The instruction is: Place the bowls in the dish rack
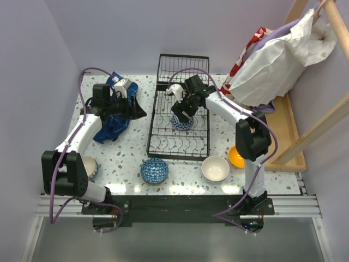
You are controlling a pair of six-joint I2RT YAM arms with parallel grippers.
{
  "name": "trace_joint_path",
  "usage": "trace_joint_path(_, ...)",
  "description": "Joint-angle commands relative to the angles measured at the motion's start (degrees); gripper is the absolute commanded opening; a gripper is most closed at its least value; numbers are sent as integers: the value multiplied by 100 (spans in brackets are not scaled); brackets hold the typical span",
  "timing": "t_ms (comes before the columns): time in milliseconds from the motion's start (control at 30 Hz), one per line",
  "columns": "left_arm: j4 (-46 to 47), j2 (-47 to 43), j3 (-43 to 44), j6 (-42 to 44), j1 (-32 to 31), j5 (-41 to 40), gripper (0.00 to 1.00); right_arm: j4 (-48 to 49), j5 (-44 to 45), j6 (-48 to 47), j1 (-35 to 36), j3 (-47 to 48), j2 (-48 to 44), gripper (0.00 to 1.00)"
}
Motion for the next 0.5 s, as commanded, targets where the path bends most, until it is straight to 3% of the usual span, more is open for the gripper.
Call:
trace_joint_path(0,-28,-150,-45,114,67,39,68,337,-209,220,6,299,265,77)
trace_joint_path(333,77,-185,-238,53,94,83,68,118,-192,299,6,563,485,52)
trace_joint_path(467,156,-186,-309,0,94,135,67,74,-235,290,14,537,450,36)
